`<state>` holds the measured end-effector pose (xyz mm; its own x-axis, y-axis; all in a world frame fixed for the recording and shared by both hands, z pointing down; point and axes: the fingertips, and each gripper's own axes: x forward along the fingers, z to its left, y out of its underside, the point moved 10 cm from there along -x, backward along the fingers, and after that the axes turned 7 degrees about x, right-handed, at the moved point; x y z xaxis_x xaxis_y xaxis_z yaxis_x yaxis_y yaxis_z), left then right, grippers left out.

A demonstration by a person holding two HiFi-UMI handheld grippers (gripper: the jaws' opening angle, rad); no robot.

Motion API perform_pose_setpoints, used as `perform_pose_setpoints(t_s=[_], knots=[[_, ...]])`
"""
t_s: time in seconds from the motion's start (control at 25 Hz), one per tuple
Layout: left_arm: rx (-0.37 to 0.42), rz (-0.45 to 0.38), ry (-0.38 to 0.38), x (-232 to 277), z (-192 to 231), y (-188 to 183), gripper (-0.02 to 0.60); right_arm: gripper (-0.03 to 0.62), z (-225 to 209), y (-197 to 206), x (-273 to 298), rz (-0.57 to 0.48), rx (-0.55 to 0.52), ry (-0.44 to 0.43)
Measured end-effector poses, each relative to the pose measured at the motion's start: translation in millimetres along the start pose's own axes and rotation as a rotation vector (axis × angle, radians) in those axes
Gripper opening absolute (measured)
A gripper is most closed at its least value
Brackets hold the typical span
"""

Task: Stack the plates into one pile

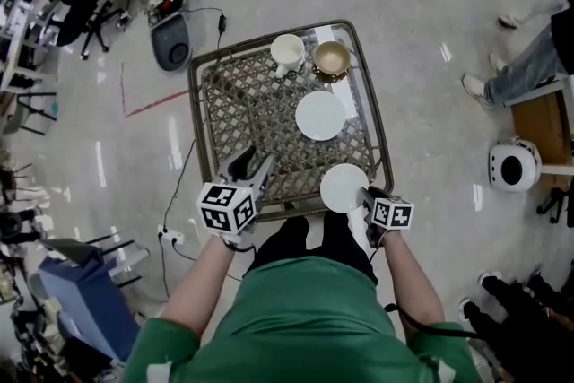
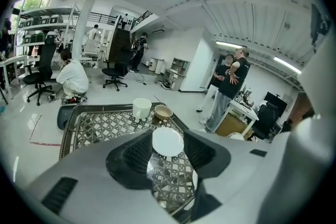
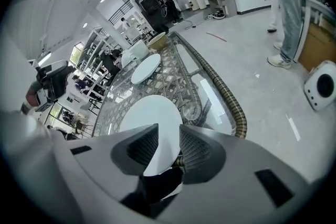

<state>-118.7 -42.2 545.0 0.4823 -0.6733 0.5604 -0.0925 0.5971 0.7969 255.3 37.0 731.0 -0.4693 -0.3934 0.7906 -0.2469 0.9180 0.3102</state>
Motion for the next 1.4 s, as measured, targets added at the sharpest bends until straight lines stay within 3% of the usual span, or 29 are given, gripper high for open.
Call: perform_pose_setpoints(t_s=[0.28,0.68,0.84,1.08,1.4], knots=[[-0.02,0.024,0.006,2.3,2.8,7.5,0.196,0.143,2.1,-3.7,-6.2,-0.029,0.026,0.017],[-0.041,0.034,-0.001,11.2,9.8,6.8,0.186,0.147,3.6,0.2,8.0,0.053,-0.013,0.034],[-0.05,0.041,-0.013,10.6,14.1,8.9,0.178,0.093,2.6,0.5,8.3,0.048,-0.004,0.056],[-0.069,0.02,-0.022,8.2,21.2,4.9,0.172,0.054,11.2,-18.1,4.6,-0.006,0.072,-0.052],[-0.078,-0.033,-0.046,4.1,16.6,-7.9,0.169,0.032,52.0,-60.5,-11.2,-0.039,-0.134,-0.247]])
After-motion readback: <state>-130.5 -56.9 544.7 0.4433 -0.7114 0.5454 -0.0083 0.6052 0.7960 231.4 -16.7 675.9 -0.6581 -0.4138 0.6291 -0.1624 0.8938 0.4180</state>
